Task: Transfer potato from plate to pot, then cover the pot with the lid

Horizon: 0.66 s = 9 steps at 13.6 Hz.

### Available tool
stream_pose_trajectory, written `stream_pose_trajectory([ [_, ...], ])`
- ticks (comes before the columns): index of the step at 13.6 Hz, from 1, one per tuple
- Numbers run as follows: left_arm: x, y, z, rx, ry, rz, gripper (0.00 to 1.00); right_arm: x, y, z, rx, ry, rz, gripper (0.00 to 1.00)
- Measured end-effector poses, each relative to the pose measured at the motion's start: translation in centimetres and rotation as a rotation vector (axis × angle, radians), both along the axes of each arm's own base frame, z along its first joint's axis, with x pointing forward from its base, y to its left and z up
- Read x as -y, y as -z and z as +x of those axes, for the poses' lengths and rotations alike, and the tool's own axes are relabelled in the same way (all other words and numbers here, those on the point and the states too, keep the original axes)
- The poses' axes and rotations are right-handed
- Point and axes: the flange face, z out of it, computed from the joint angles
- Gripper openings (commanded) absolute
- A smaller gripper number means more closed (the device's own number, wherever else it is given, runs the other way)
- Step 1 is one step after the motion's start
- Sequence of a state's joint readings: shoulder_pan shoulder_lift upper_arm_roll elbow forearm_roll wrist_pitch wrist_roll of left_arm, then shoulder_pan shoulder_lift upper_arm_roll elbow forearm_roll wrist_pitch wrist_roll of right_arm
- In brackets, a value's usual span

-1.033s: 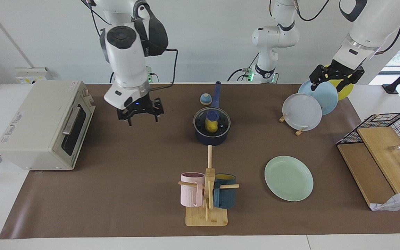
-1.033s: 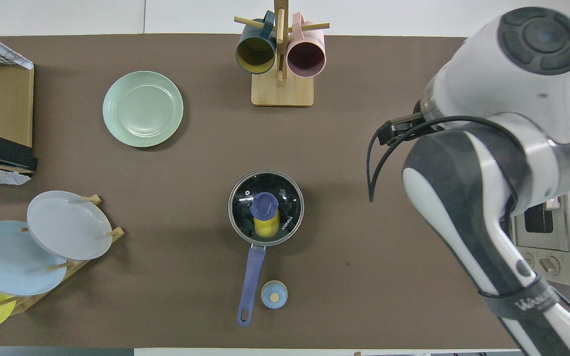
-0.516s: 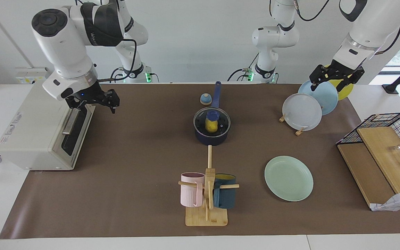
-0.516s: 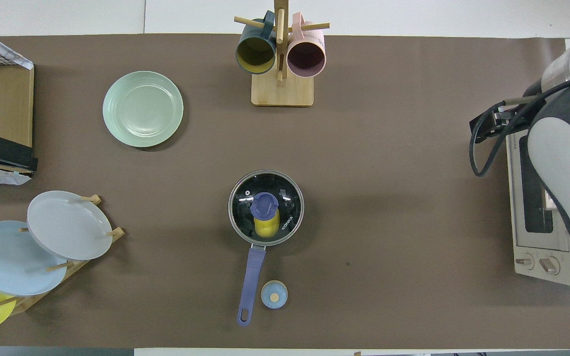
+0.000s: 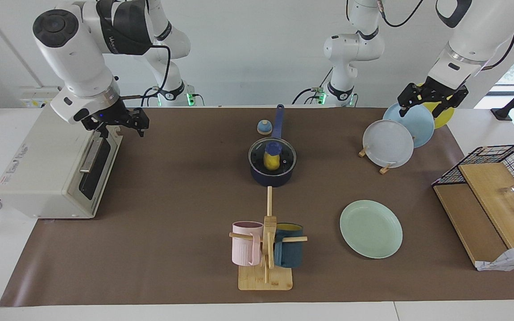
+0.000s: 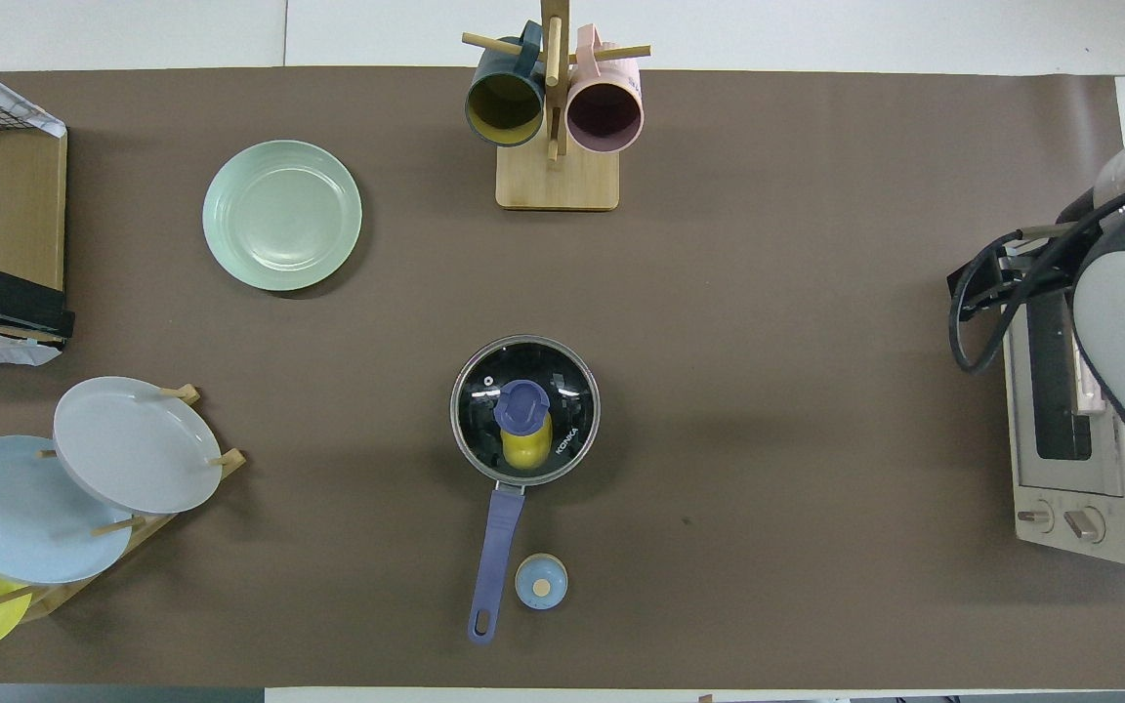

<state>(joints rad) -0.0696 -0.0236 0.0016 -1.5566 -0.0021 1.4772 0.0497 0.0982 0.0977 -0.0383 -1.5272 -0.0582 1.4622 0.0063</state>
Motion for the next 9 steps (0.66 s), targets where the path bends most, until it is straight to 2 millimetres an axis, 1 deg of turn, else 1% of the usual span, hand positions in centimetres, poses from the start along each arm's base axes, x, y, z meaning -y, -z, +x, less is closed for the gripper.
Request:
stream_pose_trajectory([
  [2, 0.0, 0.0, 0.0, 0.000, 0.000, 0.000, 1.00, 0.7, 0.1, -1.0, 0.009, 0.010, 0.001, 1.00],
  [4, 0.0, 0.0, 0.0, 0.000, 0.000, 0.000, 1.00, 1.6, 0.4, -1.4, 0.032, 0.023, 0.003, 1.00],
  [6, 0.0, 0.0, 0.0, 0.000, 0.000, 0.000, 1.00, 1.7, 0.3, -0.9, 0.084, 0.022, 0.006, 1.00],
  [9, 0.0, 0.0, 0.0, 0.000, 0.000, 0.000, 1.00, 1.9, 0.5, -0.7, 0.098, 0.024, 0.007, 1.00],
])
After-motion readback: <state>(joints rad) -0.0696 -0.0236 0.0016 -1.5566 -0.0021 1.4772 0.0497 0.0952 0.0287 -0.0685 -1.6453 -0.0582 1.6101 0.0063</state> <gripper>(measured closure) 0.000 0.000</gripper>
